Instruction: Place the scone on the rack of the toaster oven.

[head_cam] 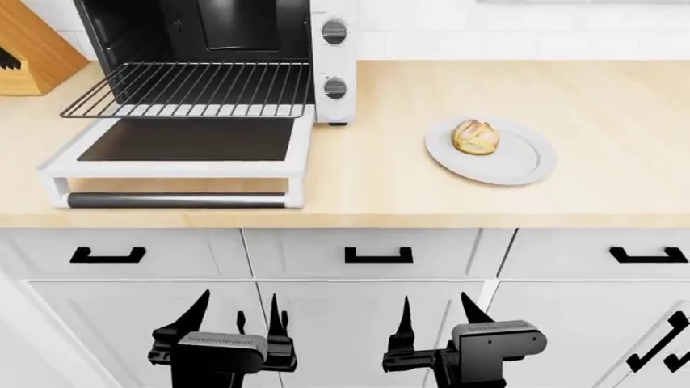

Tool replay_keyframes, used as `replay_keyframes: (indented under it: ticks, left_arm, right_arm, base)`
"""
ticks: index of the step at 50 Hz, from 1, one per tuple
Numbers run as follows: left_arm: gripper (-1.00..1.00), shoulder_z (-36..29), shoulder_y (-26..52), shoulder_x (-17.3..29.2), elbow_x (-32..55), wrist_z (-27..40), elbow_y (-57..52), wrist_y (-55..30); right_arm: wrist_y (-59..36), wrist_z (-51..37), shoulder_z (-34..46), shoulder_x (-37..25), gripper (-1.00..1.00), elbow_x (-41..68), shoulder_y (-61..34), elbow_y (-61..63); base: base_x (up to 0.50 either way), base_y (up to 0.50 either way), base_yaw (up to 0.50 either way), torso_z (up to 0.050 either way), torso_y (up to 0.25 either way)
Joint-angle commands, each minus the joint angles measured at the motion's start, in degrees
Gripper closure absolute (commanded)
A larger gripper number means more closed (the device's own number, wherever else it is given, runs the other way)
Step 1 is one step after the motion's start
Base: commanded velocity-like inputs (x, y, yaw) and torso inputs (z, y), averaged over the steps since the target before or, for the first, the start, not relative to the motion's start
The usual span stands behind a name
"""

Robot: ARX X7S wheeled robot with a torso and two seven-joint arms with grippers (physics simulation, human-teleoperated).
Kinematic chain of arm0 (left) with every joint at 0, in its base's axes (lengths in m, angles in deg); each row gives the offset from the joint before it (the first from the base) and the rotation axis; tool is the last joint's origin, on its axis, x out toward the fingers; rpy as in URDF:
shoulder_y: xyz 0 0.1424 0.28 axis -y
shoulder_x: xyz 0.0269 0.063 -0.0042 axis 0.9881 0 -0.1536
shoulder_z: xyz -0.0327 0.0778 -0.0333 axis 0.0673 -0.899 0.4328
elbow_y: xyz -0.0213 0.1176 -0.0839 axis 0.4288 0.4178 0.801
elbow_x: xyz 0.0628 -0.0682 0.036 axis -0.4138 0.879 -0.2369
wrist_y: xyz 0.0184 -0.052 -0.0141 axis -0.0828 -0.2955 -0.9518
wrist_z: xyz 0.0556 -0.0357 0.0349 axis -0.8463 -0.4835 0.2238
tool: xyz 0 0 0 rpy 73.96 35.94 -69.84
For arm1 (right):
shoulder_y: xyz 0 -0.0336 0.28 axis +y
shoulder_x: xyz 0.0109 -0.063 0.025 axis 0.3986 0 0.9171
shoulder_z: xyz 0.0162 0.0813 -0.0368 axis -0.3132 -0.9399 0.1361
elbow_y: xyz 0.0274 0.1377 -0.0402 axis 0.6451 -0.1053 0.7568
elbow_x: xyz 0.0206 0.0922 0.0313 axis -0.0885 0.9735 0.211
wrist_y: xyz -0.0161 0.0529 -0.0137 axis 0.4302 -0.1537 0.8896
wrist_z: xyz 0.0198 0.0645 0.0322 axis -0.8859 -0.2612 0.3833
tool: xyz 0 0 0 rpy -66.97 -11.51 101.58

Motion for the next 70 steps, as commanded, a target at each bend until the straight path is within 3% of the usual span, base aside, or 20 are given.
replay_keyframes:
  ticks: [1, 18, 23, 25, 28, 35, 40, 50, 70]
  left_arm:
    - [-1.00, -1.19, -0.22, 0.81, 0.20, 0.41, 0.10, 0.38]
    - [-1.00, -1.31, 0.18, 0.88, 0.41, 2.75, 0.56, 1.28]
    - [-1.00, 0.64, 1.88, 2.24, 0.28, 5.87, -9.79, -10.00]
    - [-1.00, 1.54, 2.40, 2.95, 1.85, 6.01, -17.33, -13.85]
    - [-1.00, 0.98, 5.41, 2.57, 2.68, 6.41, -19.05, -20.50]
    - [-1.00, 0.19, 7.42, 3.10, 2.75, 7.58, -24.65, -27.93]
    - [-1.00, 1.61, 3.83, 4.56, 6.86, 6.31, -33.98, -33.30]
    - [-1.00, 1.86, -2.43, 6.79, 7.53, 6.07, -40.91, -32.61]
    - [-1.00, 0.15, -14.30, 9.74, 4.63, 7.12, -50.07, -26.42]
  right_arm:
    - [0.10, -1.09, 0.71, -0.82, -1.00, 0.58, 0.51, 0.74]
    - [-0.22, -2.70, 1.79, -1.67, -1.00, 0.61, 0.42, 1.35]
    - [-4.90, -2.33, 1.79, -2.75, -1.00, 1.78, -1.86, 6.23]
    - [-12.11, -3.24, 1.43, -3.57, -1.00, 1.76, -3.10, 11.37]
    - [-17.50, -3.59, -0.12, -4.60, -1.00, 3.81, -3.42, 16.98]
    - [-25.17, -3.90, -1.10, -7.06, -1.00, 5.59, -2.82, 27.49]
    - [-32.47, -2.64, -3.93, -8.63, -1.00, 10.60, -6.17, 31.23]
    - [-44.19, -3.35, -8.29, -10.94, -1.00, 15.02, -13.06, 34.43]
    - [-55.27, -6.52, -11.19, -13.56, -1.00, 17.13, -22.16, 34.96]
  base:
    - [0.00, 0.00, 0.00, 0.050, 0.000]
    - [0.00, 0.00, 0.00, 0.050, 0.000]
    - [0.00, 0.00, 0.00, 0.010, -0.002]
    - [0.00, 0.00, 0.00, 0.000, 0.000]
    - [0.00, 0.00, 0.00, 0.000, 0.000]
    - [0.00, 0.00, 0.00, 0.000, 0.000]
    - [0.00, 0.00, 0.00, 0.000, 0.000]
    - [0.00, 0.00, 0.00, 0.000, 0.000]
    - [0.05, 0.00, 0.00, 0.000, 0.000]
